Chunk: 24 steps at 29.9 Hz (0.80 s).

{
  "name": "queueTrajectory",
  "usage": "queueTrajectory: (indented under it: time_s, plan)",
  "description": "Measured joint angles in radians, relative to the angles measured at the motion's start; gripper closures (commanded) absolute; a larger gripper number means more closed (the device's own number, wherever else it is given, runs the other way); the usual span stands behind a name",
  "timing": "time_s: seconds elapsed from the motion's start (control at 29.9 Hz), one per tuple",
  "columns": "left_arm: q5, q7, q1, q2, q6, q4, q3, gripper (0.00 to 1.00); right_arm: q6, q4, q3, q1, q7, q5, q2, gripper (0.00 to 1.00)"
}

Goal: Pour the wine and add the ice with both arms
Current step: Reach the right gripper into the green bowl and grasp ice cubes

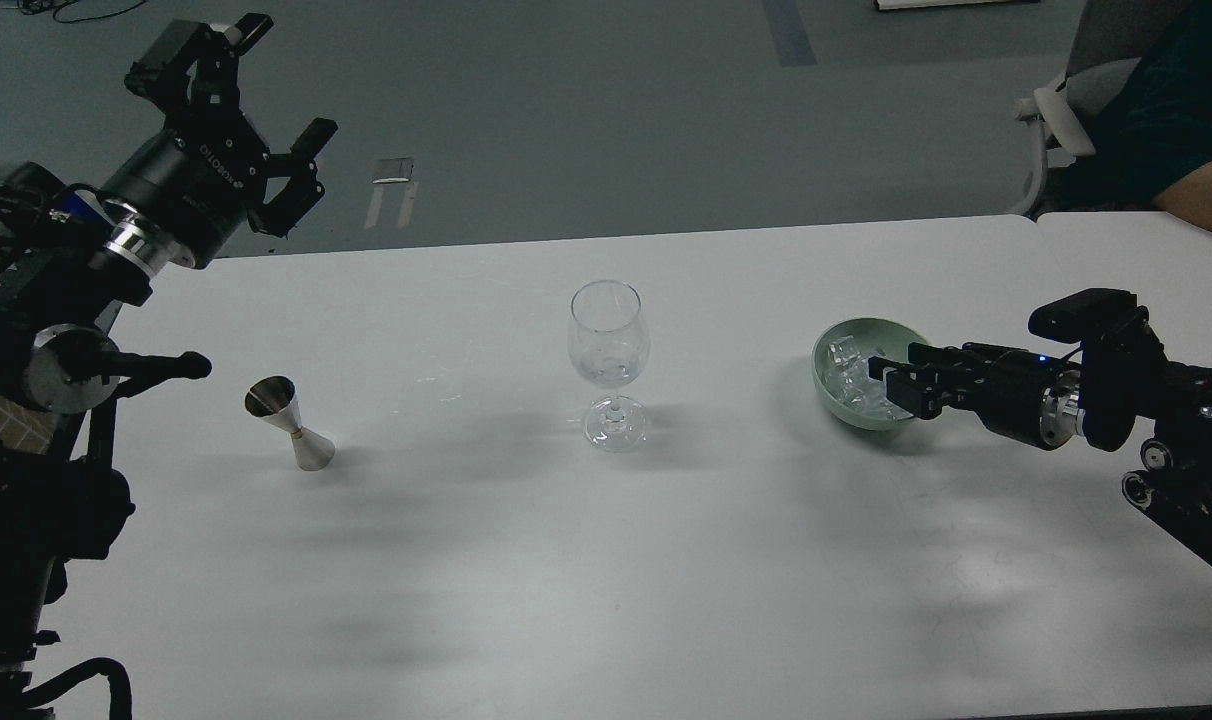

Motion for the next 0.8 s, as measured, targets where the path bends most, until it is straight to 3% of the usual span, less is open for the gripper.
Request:
queueTrajectory:
  time_s: [0.8]
  plan:
    - [0.000, 0.000, 0.000, -0.003, -0.002, -0.002, 0.000, 0.02, -0.001, -0.076, -0.015, 0.014, -0.015, 0.001, 0.068, 0.45]
